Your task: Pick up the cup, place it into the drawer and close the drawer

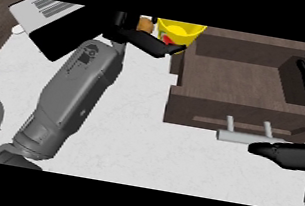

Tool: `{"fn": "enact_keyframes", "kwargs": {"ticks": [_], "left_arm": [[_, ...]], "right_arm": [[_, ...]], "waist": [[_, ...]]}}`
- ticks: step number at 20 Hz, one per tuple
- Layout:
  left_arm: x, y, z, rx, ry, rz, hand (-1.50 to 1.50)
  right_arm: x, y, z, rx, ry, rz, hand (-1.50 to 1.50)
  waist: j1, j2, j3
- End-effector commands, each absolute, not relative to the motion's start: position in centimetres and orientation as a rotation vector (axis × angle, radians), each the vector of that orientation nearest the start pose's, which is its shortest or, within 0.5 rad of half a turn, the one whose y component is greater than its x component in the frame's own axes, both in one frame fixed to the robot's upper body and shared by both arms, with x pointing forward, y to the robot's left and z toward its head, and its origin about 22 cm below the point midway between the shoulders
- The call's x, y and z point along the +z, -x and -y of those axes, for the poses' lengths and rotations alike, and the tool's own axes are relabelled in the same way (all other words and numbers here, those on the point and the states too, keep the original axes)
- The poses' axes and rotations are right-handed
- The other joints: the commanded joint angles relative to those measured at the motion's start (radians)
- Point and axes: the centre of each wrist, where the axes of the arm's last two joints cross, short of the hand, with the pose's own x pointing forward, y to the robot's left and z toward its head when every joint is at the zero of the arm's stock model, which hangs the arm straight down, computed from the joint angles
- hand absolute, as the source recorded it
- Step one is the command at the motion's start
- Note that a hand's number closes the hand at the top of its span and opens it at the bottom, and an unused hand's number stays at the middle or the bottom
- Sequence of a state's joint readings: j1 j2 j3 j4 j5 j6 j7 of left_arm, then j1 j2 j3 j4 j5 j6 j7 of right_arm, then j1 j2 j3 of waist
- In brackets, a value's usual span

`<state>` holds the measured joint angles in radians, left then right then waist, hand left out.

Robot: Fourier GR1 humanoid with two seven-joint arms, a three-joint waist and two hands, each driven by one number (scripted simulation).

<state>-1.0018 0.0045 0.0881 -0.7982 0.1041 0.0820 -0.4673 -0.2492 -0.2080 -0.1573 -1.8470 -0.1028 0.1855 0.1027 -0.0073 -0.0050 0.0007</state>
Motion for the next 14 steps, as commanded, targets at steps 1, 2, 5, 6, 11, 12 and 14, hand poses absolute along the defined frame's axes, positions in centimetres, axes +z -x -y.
{"fn": "enact_keyframes", "kwargs": {"ticks": [1, 2, 5, 6, 11, 12, 14], "left_arm": [[16.5, -42.9, -6.8, -0.171, 0.214, 2.127, 1.5], [16.8, -42.9, -6.3, -0.164, 0.192, 2.116, 1.5], [18.6, -43.8, -4.6, -0.207, 0.128, 2.025, 1.5], [17.1, -44.0, -4.4, -0.191, 0.113, 1.993, 1.5], [18.0, -44.6, -2.9, -0.243, 0.017, 1.903, 1.5], [17.2, -44.3, -2.6, -0.269, 0.004, 1.895, 1.5], [16.0, -44.5, -3.0, -0.285, -0.014, 1.859, 1.5]], "right_arm": [[14.7, -27.8, 28.2, 0.259, 0.0, 1.984, -1.5], [13.2, -27.4, 27.3, 0.246, -0.015, 1.992, -1.5], [14.0, -27.6, 28.8, 0.247, -0.033, 2.004, -1.5], [14.8, -28.0, 27.8, 0.301, -0.031, 2.004, -1.5], [14.9, -28.2, 26.7, 0.299, -0.037, 2.019, -1.5], [13.9, -28.7, 25.4, 0.278, -0.044, 2.024, -1.5], [14.6, -29.4, 26.2, 0.32, -0.071, 2.02, -1.5]], "waist": [[-0.012, 0.005, 0.0], [-0.013, 0.006, 0.0], [-0.029, 0.01, 0.001], [-0.051, 0.016, 0.0], [-0.072, 0.023, 0.001], [-0.068, 0.021, 0.001], [-0.098, 0.032, 0.002]]}}
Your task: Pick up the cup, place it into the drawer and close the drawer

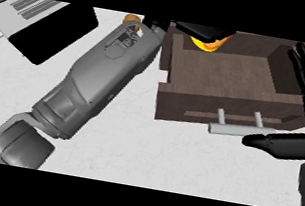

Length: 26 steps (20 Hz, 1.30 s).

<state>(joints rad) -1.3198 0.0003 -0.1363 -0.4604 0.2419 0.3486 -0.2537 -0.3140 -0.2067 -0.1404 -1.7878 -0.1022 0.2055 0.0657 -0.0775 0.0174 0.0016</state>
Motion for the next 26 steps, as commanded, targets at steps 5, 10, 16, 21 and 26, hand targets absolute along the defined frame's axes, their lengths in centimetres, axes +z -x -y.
{"fn": "enact_keyframes", "kwargs": {"ticks": [5, 10, 16, 21, 26], "left_arm": [[14.2, -44.5, -3.3, -0.454, -0.015, 1.742, 1.5], [12.2, -44.2, -3.7, -0.49, -0.033, 1.708, 1.5], [12.2, -43.8, -3.6, -0.362, 0.088, 1.745, -1.5], [12.2, -43.6, -3.8, -0.24, 0.25, 1.833, -1.5], [12.6, -43.7, -3.9, -0.097, 0.264, 1.912, -1.5]], "right_arm": [[15.2, -29.5, 24.9, 0.323, -0.105, 2.037, -1.5], [15.6, -29.8, 24.4, 0.373, -0.157, 2.054, -1.5], [16.0, -30.1, 23.9, 0.443, -0.292, 2.035, -1.5], [15.3, -29.6, 20.2, 0.599, -0.569, 1.991, 1.5], [15.2, -29.0, 20.4, 0.894, -0.601, 1.8, 1.5]], "waist": [[-0.069, 0.019, 0.001], [-0.116, 0.029, 0.001], [-0.127, 0.03, 0.0], [-0.129, 0.036, -0.001], [-0.109, 0.021, -0.003]]}}
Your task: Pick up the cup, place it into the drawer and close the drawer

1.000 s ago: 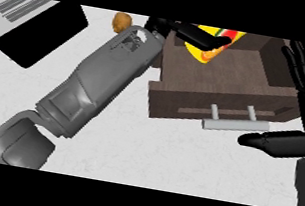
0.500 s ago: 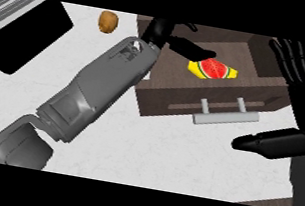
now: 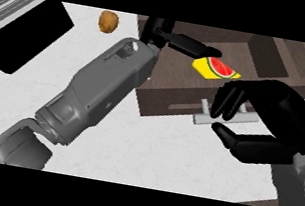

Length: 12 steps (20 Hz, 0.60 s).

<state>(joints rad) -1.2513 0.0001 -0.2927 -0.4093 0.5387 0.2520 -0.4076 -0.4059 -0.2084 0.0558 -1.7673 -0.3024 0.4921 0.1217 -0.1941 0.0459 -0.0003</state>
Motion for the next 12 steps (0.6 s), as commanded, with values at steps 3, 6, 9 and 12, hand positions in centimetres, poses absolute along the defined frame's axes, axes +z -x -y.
{"fn": "enact_keyframes", "kwargs": {"ticks": [3, 6, 9, 12], "left_arm": [[12.6, -43.8, -4.0, -0.057, 0.258, 1.916, -1.5], [12.5, -43.9, -4.0, -0.038, 0.239, 1.927, -1.5], [13.1, -44.0, -3.8, -0.018, 0.215, 1.905, -1.5], [12.0, -43.9, -4.4, 0.02, 0.265, 1.902, -1.5]], "right_arm": [[15.1, -28.7, 21.6, 1.091, -0.462, 1.663, 1.5], [14.5, -28.1, 22.4, 1.142, -0.326, 1.594, -1.5], [15.0, -27.8, 22.6, 1.239, -0.104, 1.614, -1.5], [11.4, -27.9, 21.6, 1.221, -0.013, 1.561, -1.5]], "waist": [[0.051, -0.019, -0.001], [0.071, -0.023, 0.001], [0.111, -0.033, 0.002], [0.147, -0.031, 0.001]]}}
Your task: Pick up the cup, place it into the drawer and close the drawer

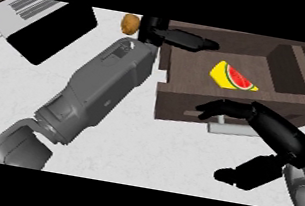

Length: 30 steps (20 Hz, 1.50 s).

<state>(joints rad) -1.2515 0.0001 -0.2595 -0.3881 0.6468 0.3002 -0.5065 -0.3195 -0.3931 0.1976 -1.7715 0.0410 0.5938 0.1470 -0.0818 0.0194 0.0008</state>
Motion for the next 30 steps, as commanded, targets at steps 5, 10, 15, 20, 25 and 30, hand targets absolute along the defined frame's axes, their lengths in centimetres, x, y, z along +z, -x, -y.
{"fn": "enact_keyframes", "kwargs": {"ticks": [5, 10, 15, 20, 25, 30], "left_arm": [[10.5, -43.7, -5.7, 0.036, 0.327, 1.908, -1.5], [9.5, -43.7, -8.7, 0.067, 0.336, 1.925, -1.5], [8.5, -43.1, -10.3, 0.074, 0.351, 1.916, -1.5], [8.0, -42.9, -12.7, 0.079, 0.362, 1.9, -1.5], [6.2, -42.0, -15.0, 0.076, 0.368, 1.905, -1.5], [7.8, -42.4, -15.3, 0.053, 0.386, 1.91, -1.5]], "right_arm": [[5.4, -29.3, 19.8, 1.263, 0.087, 1.447, -1.5], [1.3, -32.5, 19.8, 1.319, 0.086, 1.329, -1.5], [-1.3, -35.5, 21.9, 1.27, 0.168, 1.306, 1.5], [0.7, -39.1, 22.9, 1.145, 0.189, 1.439, 1.5], [3.8, -41.3, 26.9, 1.003, 0.277, 1.561, 1.5], [7.9, -43.5, 28.3, 0.895, 0.361, 1.579, 1.5]], "waist": [[0.094, -0.009, 0.0], [0.133, -0.014, 0.0], [0.177, -0.007, 0.002], [0.196, 0.0, 0.004], [0.228, 0.01, 0.005], [0.249, 0.02, 0.005]]}}
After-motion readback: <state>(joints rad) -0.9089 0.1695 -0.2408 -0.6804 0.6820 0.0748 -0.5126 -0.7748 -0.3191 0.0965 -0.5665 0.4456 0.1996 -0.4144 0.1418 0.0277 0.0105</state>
